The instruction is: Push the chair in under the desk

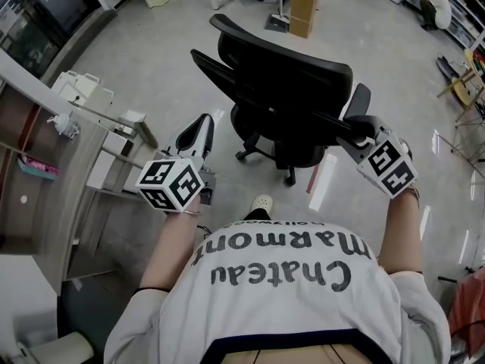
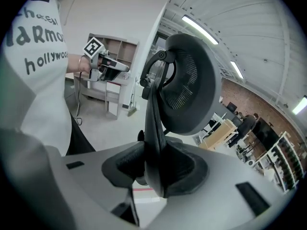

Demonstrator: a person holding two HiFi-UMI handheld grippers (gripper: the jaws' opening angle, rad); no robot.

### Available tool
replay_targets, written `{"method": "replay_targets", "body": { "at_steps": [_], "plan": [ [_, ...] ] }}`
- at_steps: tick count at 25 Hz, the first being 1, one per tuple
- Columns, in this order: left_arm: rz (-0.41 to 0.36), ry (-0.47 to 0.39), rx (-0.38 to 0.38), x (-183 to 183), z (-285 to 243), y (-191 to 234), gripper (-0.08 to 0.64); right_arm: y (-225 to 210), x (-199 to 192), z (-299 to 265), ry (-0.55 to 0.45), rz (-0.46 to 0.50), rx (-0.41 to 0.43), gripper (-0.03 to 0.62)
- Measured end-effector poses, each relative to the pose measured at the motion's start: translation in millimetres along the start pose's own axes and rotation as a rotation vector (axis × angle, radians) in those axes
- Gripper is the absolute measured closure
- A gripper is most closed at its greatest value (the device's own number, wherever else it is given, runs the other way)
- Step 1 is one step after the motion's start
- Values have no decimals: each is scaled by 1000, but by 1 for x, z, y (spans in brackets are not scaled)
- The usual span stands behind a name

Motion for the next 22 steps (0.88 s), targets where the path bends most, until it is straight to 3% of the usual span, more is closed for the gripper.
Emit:
{"method": "replay_targets", "body": {
  "at_steps": [7,8,10,13,17,22],
  "plan": [
    [-91,33,-143,11,1,-37,534,22,-60,50,-10,1,30,446],
    [-117,43,-162,15,0,-41,515,25,-69,57,-8,3,36,446],
    [-187,82,-193,21,-4,-49,400,31,-85,71,-4,5,48,446],
    [-310,169,-257,22,-11,-71,344,37,-112,92,-11,1,50,440],
    [-548,308,-318,9,-25,-107,299,46,-152,123,-40,-10,48,432],
    [-1013,495,-336,-23,-38,-146,256,54,-195,156,-12,-64,25,409]
  ]
}}
Point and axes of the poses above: the fingertips, and each gripper's own axes: z backward along the fingers, y to its left, x out of its top, the point moved 1 cm from there along z, backward along the fingers, and after that the axes turned 11 degrees about y, right-handed, at the moved point
